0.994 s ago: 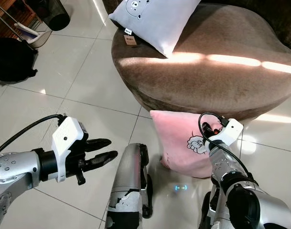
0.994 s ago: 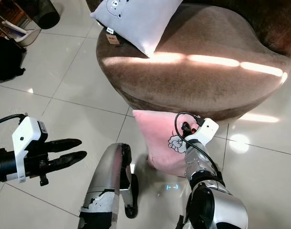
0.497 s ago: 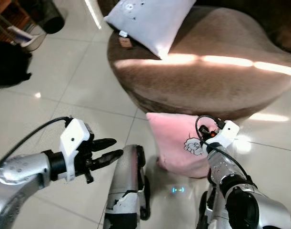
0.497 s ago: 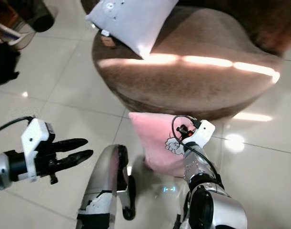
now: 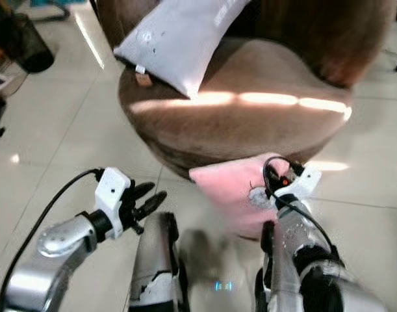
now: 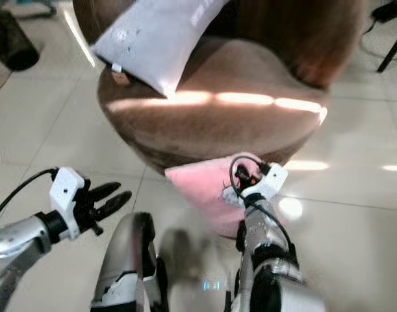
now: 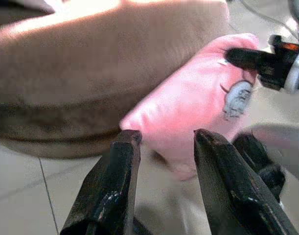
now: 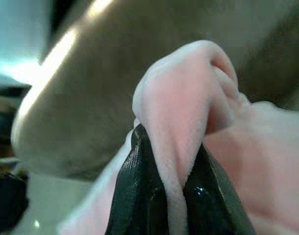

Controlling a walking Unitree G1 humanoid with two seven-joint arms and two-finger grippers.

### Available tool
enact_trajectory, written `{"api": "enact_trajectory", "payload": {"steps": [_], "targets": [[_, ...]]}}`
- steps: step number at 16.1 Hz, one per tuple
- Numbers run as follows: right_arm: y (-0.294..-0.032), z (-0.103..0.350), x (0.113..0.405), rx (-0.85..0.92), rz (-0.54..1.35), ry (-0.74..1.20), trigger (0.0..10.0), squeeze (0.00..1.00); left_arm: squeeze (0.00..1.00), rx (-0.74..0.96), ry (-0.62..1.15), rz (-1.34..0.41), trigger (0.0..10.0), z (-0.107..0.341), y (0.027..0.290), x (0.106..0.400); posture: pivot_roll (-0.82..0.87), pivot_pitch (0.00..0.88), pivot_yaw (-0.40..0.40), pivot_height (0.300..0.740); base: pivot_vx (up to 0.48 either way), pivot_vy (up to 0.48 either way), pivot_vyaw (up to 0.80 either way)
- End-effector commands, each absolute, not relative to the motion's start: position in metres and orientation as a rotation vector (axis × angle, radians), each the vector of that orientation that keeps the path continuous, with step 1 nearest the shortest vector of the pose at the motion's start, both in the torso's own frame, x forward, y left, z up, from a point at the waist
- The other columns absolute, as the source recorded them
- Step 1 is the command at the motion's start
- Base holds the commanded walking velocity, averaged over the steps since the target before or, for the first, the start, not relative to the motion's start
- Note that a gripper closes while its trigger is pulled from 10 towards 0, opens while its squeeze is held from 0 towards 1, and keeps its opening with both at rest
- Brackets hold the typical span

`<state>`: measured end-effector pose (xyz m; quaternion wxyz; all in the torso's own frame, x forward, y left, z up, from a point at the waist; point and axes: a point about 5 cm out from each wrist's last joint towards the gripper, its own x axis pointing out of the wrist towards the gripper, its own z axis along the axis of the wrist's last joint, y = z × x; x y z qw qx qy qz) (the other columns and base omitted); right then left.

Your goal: Move the pillow to the sofa from floor

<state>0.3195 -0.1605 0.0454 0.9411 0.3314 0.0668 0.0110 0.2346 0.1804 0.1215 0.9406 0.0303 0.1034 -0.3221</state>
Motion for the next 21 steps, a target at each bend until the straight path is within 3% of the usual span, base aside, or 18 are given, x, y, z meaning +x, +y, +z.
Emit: {"api": "enact_trajectory", "payload": {"steps": [1, 5, 8, 10, 14, 21], "targets": [[-0.156, 0.069, 0.322, 0.666, 0.079, 0.044, 0.0, 0.00, 0.00, 0.067, 0.205, -0.608, 10.0, 0.117, 0.182, 0.235, 0.03, 0.095, 0.085, 0.547, 0.000, 0.000, 0.00], [-0.141, 0.147, 0.275, 0.589, 0.135, -0.169, 0.0, 0.00, 0.00, 0.078, 0.092, -0.421, 10.0, 0.124, 0.174, 0.253, -0.04, 0.032, 0.116, 0.547, 0.000, 0.000, 0.00], [-0.141, 0.169, 0.256, 0.478, 0.127, -0.214, 0.0, 0.00, 0.00, 0.085, 0.054, -0.335, 10.0, 0.131, 0.173, 0.263, -0.05, 0.030, 0.117, 0.547, 0.000, 0.000, 0.00], [-0.145, 0.167, 0.250, 0.467, 0.050, -0.174, 10.0, 0.00, 0.00, 0.095, 0.003, -0.290, 10.0, 0.139, 0.172, 0.272, -0.04, 0.014, 0.113, 0.547, 0.000, 0.000, 0.00], [-0.151, 0.141, 0.265, 0.350, -0.007, -0.067, 10.0, 0.00, 0.00, 0.197, -0.066, -0.260, 10.0, 0.151, 0.167, 0.281, -0.01, 0.006, 0.090, 0.571, 0.000, 0.000, 0.00], [-0.146, 0.152, 0.276, 0.390, -0.016, -0.089, 10.0, 0.00, 0.00, 0.125, -0.095, -0.267, 10.0, 0.151, 0.161, 0.290, -0.03, 0.000, 0.086, 0.635, 0.000, 0.000, 0.00]]}}
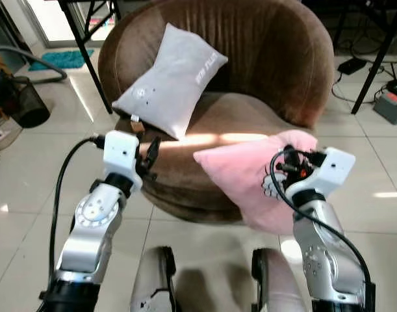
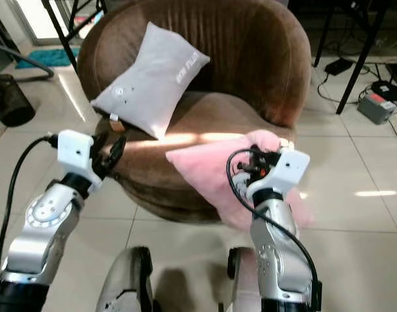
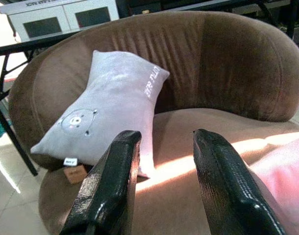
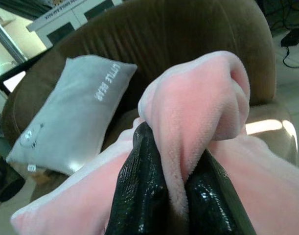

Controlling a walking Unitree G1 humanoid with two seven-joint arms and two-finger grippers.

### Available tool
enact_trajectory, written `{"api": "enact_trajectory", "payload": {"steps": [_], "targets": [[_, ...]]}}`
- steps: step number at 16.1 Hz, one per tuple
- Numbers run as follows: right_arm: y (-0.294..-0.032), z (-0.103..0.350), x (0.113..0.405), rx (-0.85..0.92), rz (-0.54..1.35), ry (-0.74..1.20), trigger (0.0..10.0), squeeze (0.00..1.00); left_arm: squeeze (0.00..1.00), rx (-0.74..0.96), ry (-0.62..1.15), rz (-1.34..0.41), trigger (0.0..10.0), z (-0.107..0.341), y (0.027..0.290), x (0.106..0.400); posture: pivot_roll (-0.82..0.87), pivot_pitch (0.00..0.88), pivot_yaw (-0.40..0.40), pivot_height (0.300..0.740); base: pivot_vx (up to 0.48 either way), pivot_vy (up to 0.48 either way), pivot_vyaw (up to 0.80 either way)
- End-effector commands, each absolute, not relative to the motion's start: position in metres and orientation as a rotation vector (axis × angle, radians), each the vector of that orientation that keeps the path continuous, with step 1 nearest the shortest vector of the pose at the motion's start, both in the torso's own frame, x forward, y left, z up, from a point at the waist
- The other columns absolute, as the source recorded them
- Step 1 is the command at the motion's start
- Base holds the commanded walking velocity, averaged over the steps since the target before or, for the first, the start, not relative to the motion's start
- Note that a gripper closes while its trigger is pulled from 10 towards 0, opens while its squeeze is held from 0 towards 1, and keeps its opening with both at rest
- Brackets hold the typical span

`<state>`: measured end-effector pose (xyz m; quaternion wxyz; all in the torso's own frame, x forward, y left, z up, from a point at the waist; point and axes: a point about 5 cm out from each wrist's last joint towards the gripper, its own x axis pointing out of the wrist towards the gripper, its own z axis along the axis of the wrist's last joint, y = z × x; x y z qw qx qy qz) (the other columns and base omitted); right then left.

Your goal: Move the pillow to the sofa from floor

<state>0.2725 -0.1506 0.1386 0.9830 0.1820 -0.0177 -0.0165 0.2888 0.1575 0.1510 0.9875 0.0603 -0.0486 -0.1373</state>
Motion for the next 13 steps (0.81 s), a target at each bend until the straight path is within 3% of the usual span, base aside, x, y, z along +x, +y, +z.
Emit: {"api": "enact_trajectory", "payload": {"steps": [1, 13], "targets": [[-0.148, 0.157, 0.277, 0.375, -0.027, -0.112, 10.0, 0.00, 0.00, 0.126, -0.095, -0.272, 10.0, 0.150, 0.159, 0.292, -0.03, 0.000, 0.088, 0.645, 0.000, 0.000, 0.00], [-0.152, 0.168, 0.283, 0.389, -0.040, -0.141, 10.0, 0.00, 0.00, 0.157, -0.099, -0.316, 10.0, 0.149, 0.150, 0.301, -0.05, 0.000, 0.098, 0.740, 0.000, 0.000, 0.00]]}}
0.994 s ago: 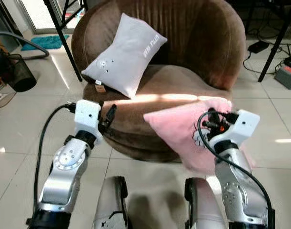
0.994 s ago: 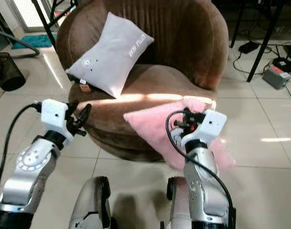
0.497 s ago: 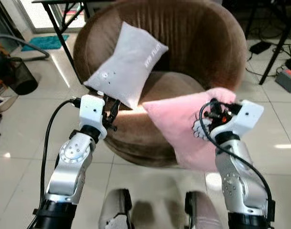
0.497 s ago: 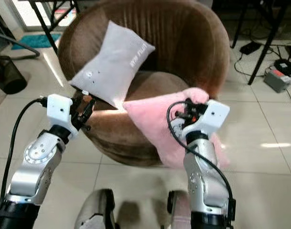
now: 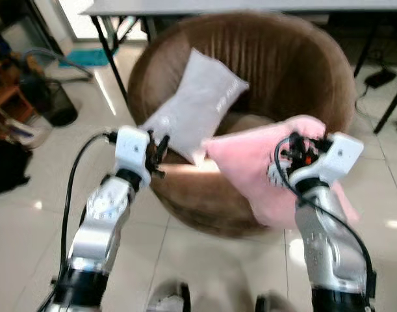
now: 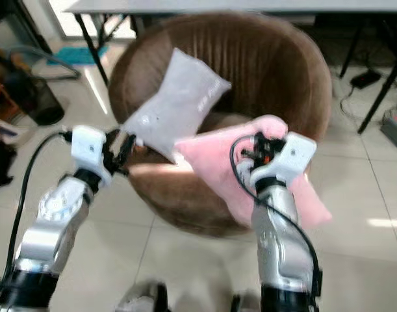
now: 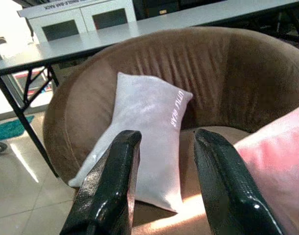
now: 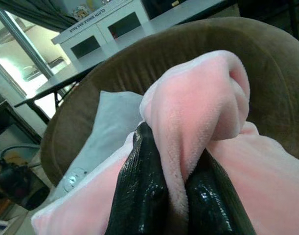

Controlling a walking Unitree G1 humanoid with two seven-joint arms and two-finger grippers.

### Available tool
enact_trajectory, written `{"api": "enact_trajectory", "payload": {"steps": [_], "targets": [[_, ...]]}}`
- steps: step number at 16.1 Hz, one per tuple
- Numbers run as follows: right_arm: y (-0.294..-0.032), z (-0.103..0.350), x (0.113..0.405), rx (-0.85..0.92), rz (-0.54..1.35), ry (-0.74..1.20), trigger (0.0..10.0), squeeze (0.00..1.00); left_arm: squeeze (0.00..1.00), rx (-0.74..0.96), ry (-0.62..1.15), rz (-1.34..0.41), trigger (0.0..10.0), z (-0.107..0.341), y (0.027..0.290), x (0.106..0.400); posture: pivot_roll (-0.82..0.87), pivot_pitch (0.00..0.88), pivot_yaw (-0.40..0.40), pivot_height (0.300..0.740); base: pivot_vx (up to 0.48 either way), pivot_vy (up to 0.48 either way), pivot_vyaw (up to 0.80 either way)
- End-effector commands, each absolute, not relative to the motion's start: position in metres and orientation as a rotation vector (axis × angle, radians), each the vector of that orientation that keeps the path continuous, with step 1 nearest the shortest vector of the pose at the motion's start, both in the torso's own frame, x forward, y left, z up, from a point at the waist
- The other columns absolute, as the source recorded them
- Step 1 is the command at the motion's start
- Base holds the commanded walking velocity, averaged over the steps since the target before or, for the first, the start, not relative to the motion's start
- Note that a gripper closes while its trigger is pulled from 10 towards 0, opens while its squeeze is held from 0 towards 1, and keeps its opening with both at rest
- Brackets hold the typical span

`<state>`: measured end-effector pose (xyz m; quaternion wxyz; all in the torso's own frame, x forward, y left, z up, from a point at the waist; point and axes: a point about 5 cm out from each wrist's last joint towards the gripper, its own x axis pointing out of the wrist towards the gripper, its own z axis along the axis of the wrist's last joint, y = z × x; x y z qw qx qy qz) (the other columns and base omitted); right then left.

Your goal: Move the pillow to the sofa from floor

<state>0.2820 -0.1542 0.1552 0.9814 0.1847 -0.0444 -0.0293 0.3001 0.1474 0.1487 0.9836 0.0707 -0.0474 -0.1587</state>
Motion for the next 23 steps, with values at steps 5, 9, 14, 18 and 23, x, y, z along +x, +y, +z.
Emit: {"api": "enact_trajectory", "payload": {"steps": [5, 9, 14, 18, 23], "targets": [[-0.156, 0.164, 0.282, 0.399, -0.068, -0.125, 10.0, 0.00, 0.00, 0.158, -0.114, -0.314, 10.0, 0.151, 0.150, 0.305, -0.05, 0.000, 0.105, 0.740, 0.000, 0.000, 0.00], [-0.155, 0.153, 0.283, 0.339, -0.085, -0.071, 10.0, 0.00, 0.00, 0.140, -0.149, -0.368, 10.0, 0.154, 0.145, 0.305, -0.06, 0.000, 0.111, 0.740, 0.000, 0.000, 0.00], [-0.153, 0.145, 0.282, 0.317, -0.074, -0.037, 10.0, 0.00, 0.00, 0.144, -0.135, -0.364, 10.0, 0.150, 0.149, 0.304, -0.05, 0.000, 0.104, 0.740, 0.274, 0.000, -0.16], [-0.151, 0.144, 0.282, 0.281, -0.061, -0.035, 10.0, 0.00, 0.00, 0.140, -0.125, -0.342, 10.0, 0.146, 0.154, 0.302, -0.05, 0.000, 0.088, 0.740, 0.360, 0.000, -0.20], [-0.150, 0.144, 0.283, 0.274, -0.055, -0.038, 10.0, 0.00, 0.00, 0.142, -0.122, -0.343, 10.0, 0.145, 0.154, 0.300, -0.05, 0.000, 0.085, 0.740, 0.365, 0.000, 0.00]]}}
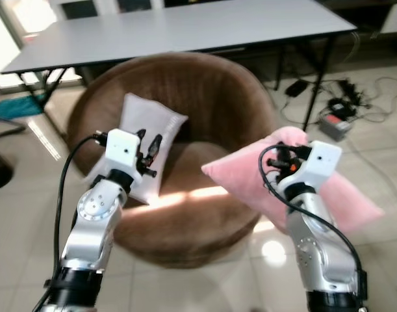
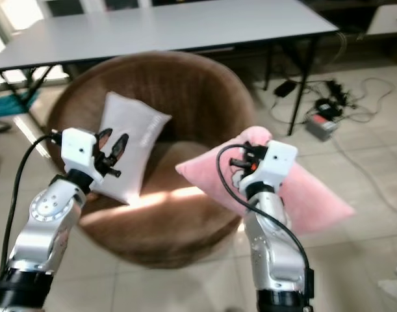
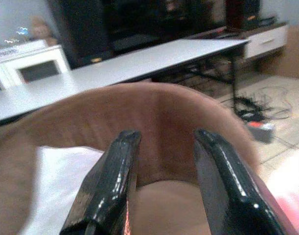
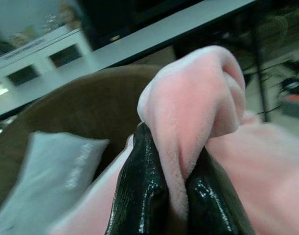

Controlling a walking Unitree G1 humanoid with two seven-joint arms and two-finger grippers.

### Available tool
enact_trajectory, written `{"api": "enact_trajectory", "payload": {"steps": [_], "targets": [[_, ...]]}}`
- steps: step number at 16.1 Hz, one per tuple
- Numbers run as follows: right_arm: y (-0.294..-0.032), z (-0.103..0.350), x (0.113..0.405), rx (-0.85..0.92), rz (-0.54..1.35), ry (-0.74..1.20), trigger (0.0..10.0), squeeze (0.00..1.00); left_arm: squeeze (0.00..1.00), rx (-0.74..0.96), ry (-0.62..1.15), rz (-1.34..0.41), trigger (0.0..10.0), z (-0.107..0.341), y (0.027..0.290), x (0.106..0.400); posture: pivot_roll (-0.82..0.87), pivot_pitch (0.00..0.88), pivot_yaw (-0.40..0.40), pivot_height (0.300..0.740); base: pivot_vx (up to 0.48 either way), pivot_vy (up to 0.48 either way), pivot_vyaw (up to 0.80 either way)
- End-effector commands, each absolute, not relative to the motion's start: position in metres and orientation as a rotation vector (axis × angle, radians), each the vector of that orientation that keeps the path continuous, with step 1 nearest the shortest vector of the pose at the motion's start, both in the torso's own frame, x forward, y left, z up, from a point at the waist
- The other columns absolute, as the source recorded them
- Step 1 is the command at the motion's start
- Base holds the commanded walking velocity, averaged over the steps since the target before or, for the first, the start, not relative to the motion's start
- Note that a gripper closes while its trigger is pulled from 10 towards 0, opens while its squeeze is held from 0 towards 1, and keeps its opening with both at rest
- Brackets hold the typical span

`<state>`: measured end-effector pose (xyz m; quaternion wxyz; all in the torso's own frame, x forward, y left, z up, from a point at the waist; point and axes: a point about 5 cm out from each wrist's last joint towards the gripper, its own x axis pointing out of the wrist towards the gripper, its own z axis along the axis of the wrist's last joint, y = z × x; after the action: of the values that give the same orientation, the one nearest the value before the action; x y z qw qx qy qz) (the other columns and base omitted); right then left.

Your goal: Move the pillow to the sofa from floor

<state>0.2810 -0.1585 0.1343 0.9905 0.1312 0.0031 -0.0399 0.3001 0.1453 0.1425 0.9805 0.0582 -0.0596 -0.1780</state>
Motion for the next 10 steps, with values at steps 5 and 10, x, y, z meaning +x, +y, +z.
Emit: {"api": "enact_trajectory", "payload": {"steps": [5, 10], "targets": [[-0.1461, 0.1424, 0.2828, 0.220, -0.017, -0.028, 10.0, 0.00, 0.00, 0.142, -0.123, -0.352, 10.0, 0.1449, 0.1531, 0.2996, -0.05, 0.000, 0.083, 0.740, 0.365, 0.000, 0.16], [-0.1473, 0.1396, 0.2833, 0.268, -0.030, -0.022, 10.0, 0.00, 0.00, 0.143, -0.124, -0.355, 10.0, 0.1442, 0.1526, 0.2985, -0.05, 0.000, 0.078, 0.740, 0.366, 0.000, 0.16]]}}
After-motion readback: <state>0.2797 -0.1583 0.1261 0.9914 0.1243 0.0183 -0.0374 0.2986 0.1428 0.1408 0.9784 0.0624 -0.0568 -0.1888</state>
